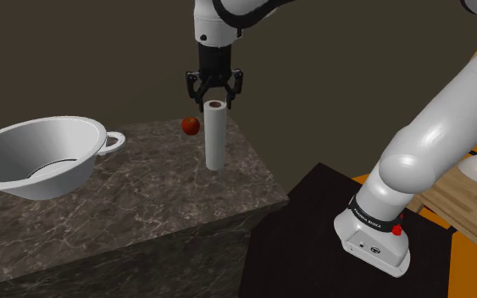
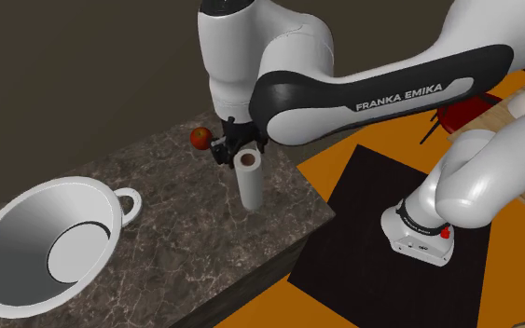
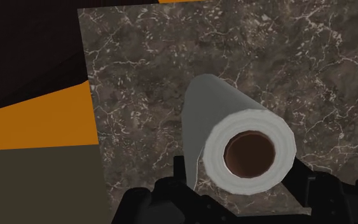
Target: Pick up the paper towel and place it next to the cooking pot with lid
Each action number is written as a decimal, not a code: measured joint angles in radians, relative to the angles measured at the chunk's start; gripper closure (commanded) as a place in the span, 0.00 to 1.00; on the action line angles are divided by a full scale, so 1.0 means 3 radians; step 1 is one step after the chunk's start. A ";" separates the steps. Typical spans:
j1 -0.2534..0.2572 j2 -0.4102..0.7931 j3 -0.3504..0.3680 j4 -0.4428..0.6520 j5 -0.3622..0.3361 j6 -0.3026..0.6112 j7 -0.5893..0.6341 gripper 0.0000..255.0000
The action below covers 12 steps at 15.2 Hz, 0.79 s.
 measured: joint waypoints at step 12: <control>-0.0015 -0.0015 -0.0026 0.0525 -0.0005 -0.0538 -0.0013 1.00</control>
